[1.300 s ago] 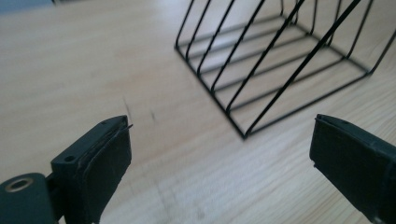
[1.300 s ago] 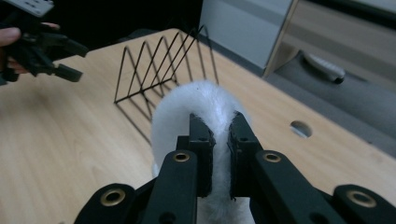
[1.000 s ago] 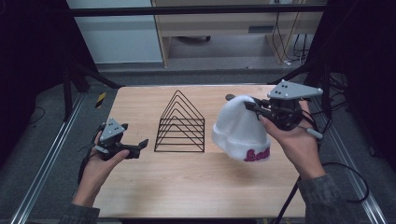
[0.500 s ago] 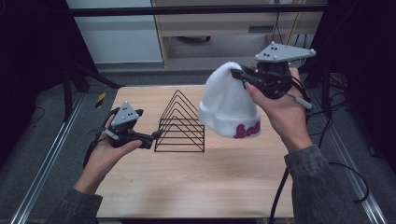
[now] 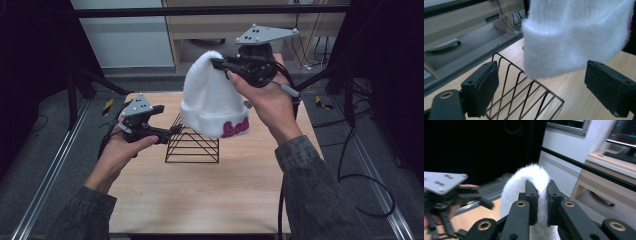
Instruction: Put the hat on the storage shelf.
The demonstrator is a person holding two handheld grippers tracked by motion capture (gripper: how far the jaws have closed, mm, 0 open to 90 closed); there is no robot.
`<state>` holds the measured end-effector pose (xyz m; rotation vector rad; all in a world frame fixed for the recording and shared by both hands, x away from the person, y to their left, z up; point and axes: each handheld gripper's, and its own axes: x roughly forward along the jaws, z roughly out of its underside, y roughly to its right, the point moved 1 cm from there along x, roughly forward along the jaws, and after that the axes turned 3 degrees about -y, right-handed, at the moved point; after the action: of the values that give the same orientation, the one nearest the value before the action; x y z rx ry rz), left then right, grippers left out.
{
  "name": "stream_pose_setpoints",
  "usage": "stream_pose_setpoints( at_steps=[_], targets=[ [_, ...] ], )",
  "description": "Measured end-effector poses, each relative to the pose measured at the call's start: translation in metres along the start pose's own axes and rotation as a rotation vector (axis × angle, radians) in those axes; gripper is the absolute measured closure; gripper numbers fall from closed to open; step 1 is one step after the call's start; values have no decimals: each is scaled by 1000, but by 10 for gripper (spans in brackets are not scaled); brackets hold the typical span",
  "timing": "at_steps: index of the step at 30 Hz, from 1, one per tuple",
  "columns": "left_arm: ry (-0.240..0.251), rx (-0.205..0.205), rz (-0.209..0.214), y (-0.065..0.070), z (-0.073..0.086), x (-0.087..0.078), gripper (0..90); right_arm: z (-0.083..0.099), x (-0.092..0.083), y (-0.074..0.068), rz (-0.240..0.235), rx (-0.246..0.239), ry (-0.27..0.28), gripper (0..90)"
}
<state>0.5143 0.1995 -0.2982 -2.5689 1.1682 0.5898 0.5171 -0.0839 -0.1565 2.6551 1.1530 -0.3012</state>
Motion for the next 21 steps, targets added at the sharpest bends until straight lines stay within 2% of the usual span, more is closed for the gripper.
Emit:
stream_pose_setpoints(
  at_steps=[9, 11, 12, 13, 14, 15, 16, 17, 19, 20, 21],
  targets=[
    [-34, 8, 30, -4, 1, 10, 138, -8, 16, -19, -66, -31, -5, 830],
    [-46, 9, 42, -3, 2, 13, 231, -8, 18, -21, -76, -36, -5, 830],
    [-53, 8, 56, -4, 3, 14, 231, -9, 19, -23, -82, -37, -4, 830],
    [-59, 3, 45, -4, 3, 15, 273, -9, 20, -23, -86, -40, -5, 830],
    [-67, -5, 30, -5, 2, 15, 490, -9, 22, -24, -88, -46, -10, 829],
    [-67, -5, 30, -5, 2, 15, 564, -8, 23, -24, -86, -50, -15, 829],
    [-72, -3, 27, -5, 2, 15, 564, -8, 23, -24, -86, -50, -15, 829],
    [-79, 6, 36, -5, 1, 14, 634, -8, 24, -23, -83, -51, -18, 829],
    [-82, 3, 21, -6, 1, 13, 695, -6, 26, -17, -68, -46, -25, 829],
    [-81, -4, 4, -7, 0, 12, 700, -5, 26, -14, -54, -47, -30, 828],
    [-81, -4, 4, -7, 0, 12, 701, -5, 26, -14, -54, -47, -30, 828]
  ],
)
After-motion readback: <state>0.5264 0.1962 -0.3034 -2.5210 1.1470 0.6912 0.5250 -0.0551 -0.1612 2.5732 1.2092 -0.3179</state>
